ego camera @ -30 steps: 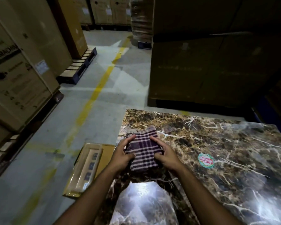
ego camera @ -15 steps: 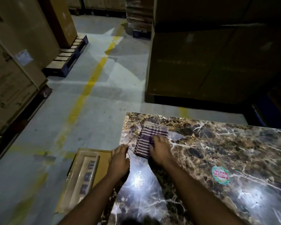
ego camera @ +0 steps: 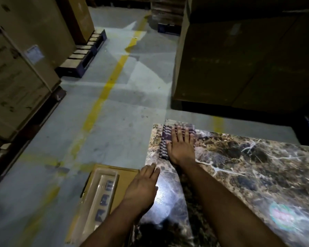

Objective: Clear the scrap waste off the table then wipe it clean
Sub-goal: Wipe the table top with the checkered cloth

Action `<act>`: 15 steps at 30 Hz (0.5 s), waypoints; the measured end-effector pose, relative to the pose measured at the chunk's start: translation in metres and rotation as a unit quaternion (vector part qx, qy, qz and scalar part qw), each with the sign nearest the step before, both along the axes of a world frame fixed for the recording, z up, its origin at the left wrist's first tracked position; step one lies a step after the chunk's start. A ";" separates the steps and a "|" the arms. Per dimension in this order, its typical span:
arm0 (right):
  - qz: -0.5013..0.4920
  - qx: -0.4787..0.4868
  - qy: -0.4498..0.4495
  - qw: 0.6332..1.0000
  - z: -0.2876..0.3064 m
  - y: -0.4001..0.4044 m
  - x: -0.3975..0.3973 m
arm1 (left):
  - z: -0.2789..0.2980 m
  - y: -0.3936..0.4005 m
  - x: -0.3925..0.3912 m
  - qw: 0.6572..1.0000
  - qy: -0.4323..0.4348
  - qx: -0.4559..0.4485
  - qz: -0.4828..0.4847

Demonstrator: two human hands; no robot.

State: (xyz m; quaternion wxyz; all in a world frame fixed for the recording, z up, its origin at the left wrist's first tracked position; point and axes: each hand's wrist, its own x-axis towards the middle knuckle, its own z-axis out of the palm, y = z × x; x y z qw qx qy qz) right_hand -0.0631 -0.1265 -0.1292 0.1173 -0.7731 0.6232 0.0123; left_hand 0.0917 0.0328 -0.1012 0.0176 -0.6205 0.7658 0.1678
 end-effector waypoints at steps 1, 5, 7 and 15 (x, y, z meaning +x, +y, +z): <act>0.021 -0.001 -0.002 1.000 -0.001 -0.006 0.013 | -0.001 0.003 0.000 1.000 -0.007 0.006 -0.003; 0.094 -0.013 -0.014 0.995 -0.001 0.013 0.029 | -0.018 0.012 -0.003 1.000 -0.007 0.001 0.018; 0.085 -0.018 -0.014 0.996 -0.002 0.026 0.014 | -0.027 0.018 -0.006 0.999 -0.008 -0.009 0.030; 0.047 0.001 -0.015 0.999 0.000 -0.021 0.054 | -0.044 0.017 -0.006 0.996 -0.009 -0.088 0.009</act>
